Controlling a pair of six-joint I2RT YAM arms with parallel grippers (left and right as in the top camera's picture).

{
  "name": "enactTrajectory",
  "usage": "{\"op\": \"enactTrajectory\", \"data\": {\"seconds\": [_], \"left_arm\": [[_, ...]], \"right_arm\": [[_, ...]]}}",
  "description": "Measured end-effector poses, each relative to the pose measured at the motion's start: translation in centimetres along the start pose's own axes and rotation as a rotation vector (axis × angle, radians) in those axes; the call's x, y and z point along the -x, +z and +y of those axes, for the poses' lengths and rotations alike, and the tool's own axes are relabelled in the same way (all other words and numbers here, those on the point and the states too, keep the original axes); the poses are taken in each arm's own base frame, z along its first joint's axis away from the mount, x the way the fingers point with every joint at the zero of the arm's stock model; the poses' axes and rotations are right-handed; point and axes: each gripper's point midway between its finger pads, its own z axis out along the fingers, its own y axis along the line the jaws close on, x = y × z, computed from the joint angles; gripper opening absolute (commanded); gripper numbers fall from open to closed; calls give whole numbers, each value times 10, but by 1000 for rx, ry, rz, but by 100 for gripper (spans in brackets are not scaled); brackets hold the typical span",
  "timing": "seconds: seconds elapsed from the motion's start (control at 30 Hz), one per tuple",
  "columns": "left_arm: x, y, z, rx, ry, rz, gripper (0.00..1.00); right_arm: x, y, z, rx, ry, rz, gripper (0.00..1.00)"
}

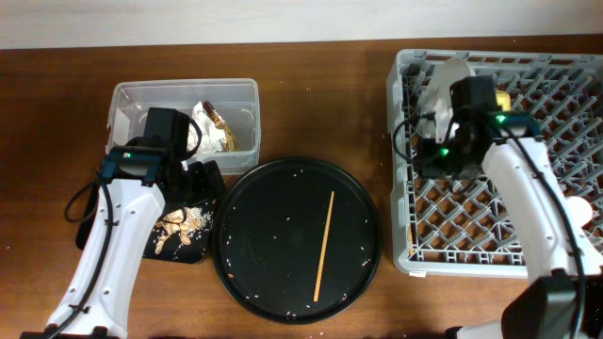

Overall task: Sort waste into correct bins and load items into the dishwasher rack
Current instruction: 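Grasp the second chopstick with the right gripper and place it in the rack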

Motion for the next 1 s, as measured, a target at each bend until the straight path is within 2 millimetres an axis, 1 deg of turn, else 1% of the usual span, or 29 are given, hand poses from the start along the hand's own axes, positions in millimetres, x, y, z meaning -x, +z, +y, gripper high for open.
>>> {"op": "enactTrajectory", "data": {"seconds": [0.03,0.07,0.1,0.13,0.2,0.27,0.33,0.4,0.43,0.47,0.5,0.53,0.6,0.67,0.77,0.8,0.83,0.87,1.0], "left_arm": [[0,0,0,0,0,0,99],[0,0,0,0,0,0,99],[0,0,0,0,0,0,99],[0,0,0,0,0,0,99],[0,0,0,0,0,0,99],[0,0,0,0,0,0,99],[0,0,0,0,0,0,99],[0,0,0,0,0,0,99],[0,0,0,0,0,0,99],[0,0,0,0,0,0,99],[0,0,0,0,0,0,99],[0,0,0,0,0,0,99],[0,0,0,0,0,1,99],[0,0,0,0,0,0,99],[0,0,0,0,0,0,99],[0,0,0,0,0,0,99],[0,0,0,0,0,0,99],[0,0,0,0,0,0,99],[0,0,0,0,0,0,99]], "right_arm": [[4,-7,4,11,-6,-17,47],[12,-20,13,41,-21,-54,47],[15,-27,20,59,-34,-72,47],[13,-32,37,91,-69,-78,48],[5,-30,64,125,-115,-61,48],[-8,-19,94,164,-154,-27,51],[-21,-3,117,187,-171,6,51],[-42,24,139,195,-170,75,51],[-51,36,147,194,-168,105,52],[-65,51,155,183,-132,151,51],[-85,70,159,154,-135,213,51],[-96,80,162,130,-119,244,51],[-108,96,166,107,-109,270,51],[-127,116,172,69,-102,326,51],[-145,135,176,27,-82,372,50],[-148,139,176,11,-76,381,47],[-151,142,175,-4,-66,388,41],[-151,142,175,-12,-60,386,34],[-150,143,169,-47,-30,378,12]]}}
